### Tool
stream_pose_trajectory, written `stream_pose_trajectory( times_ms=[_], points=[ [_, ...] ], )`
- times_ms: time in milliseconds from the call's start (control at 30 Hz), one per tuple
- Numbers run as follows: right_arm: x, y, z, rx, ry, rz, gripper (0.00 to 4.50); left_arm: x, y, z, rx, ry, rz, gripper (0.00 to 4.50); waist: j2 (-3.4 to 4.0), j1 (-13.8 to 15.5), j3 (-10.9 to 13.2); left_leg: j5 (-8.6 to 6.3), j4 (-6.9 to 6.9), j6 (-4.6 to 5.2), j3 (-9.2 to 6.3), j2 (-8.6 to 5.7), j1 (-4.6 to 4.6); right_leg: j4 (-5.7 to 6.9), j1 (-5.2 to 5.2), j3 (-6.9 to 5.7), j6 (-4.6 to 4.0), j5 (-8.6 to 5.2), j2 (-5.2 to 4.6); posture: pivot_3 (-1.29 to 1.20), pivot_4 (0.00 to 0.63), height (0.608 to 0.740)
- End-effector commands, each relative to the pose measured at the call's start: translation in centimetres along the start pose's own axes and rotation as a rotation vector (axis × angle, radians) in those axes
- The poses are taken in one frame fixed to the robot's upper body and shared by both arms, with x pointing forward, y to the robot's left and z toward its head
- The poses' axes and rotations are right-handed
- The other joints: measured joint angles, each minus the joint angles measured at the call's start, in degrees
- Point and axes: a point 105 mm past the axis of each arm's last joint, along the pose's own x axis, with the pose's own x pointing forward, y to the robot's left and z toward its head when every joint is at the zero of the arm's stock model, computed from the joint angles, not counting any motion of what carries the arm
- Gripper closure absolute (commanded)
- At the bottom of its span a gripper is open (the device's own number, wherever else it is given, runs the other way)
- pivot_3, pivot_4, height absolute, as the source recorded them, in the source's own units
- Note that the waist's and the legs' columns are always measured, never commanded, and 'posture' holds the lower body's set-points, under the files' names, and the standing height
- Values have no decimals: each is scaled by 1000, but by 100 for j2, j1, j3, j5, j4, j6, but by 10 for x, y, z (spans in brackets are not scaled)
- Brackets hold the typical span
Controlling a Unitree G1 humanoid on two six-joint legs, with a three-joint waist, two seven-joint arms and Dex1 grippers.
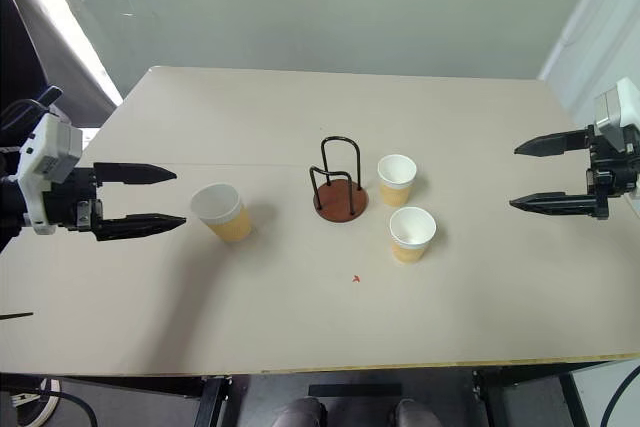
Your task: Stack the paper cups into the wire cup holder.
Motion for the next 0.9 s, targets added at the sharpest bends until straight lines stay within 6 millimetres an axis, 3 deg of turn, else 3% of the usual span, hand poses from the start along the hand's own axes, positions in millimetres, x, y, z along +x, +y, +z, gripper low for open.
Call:
stream_pose_trajectory(
  times_ms=[33,133,267,567,733,900],
  points=[
    [-6,-3,11,-47,-10,-26,0,-2,0,11,41,-16,7,55,0,0,0,0,0,0,0,0,0,0,0,0,0,0,0,0,150,740],
    [-6,-4,12,-51,-11,-27,0,-2,0,12,46,-21,7,55,0,0,0,0,0,0,0,0,0,0,0,1,0,0,0,0,150,740],
    [-6,-4,15,-59,-13,-23,0,4,11,29,74,-82,48,55,0,24,0,0,4,0,-2,-1,-1,0,1,0,2,1,0,0,150,740],
    [-11,2,20,-72,-18,-46,0,104,14,36,115,-44,-131,55,-1,48,3,-6,50,11,-3,-14,-13,-6,12,3,25,14,-10,0,150,740],
    [-18,9,24,-72,-7,-69,0,140,21,36,123,-46,-148,55,0,38,2,-4,52,7,9,-13,-36,-11,9,7,40,19,-8,0,150,740],
    [-22,17,27,-70,2,-93,0,160,26,33,146,-19,-168,55,0,48,2,-6,55,11,16,-16,-62,-58,9,15,67,33,-9,0,150,740]
  ],
)
